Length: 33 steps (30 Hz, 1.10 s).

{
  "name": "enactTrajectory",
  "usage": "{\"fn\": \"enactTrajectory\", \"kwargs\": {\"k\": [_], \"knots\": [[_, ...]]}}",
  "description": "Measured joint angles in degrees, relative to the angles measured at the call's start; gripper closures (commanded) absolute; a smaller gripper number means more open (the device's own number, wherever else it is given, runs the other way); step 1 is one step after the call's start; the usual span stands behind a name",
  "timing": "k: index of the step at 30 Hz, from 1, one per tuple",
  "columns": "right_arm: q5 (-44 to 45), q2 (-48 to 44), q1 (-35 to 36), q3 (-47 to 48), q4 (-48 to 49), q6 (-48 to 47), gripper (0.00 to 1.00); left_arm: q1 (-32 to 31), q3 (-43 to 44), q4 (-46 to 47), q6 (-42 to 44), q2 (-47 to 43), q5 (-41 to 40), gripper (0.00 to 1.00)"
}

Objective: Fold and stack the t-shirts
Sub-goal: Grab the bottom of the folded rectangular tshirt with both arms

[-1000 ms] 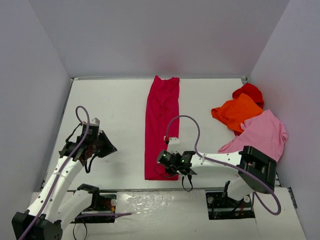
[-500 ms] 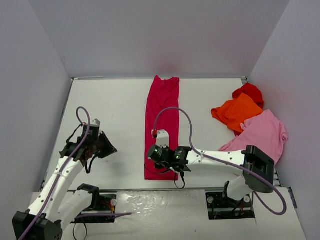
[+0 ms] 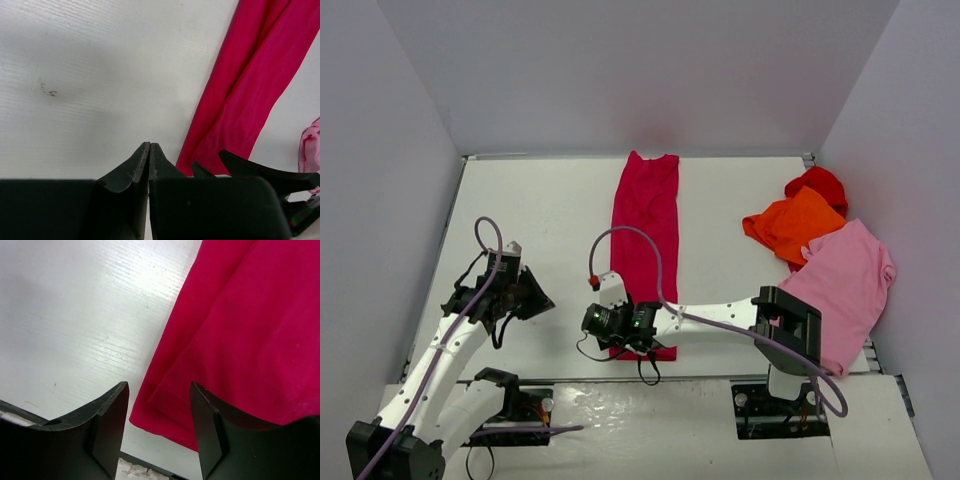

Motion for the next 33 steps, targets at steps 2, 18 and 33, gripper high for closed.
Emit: {"fn": "enactTrajectory", "kwargs": {"k": [2, 18, 33], "knots": [[1.46, -0.90, 0.26, 0.00, 0.04, 0.02, 0.65, 0.00, -0.04, -0.02, 0.00, 0.00, 0.00, 1.00], [-4.09, 14.25, -43.62, 16.93, 10.26, -14.98, 1.00, 0.00, -0.12, 0.17, -0.08, -1.84, -0.08, 1.00], [-9.87, 36.42, -46.46, 42.82, 12.63, -22.49, 1.00, -0.09, -0.49, -1.03, -0.06, -4.83, -0.18, 1.00]]}}
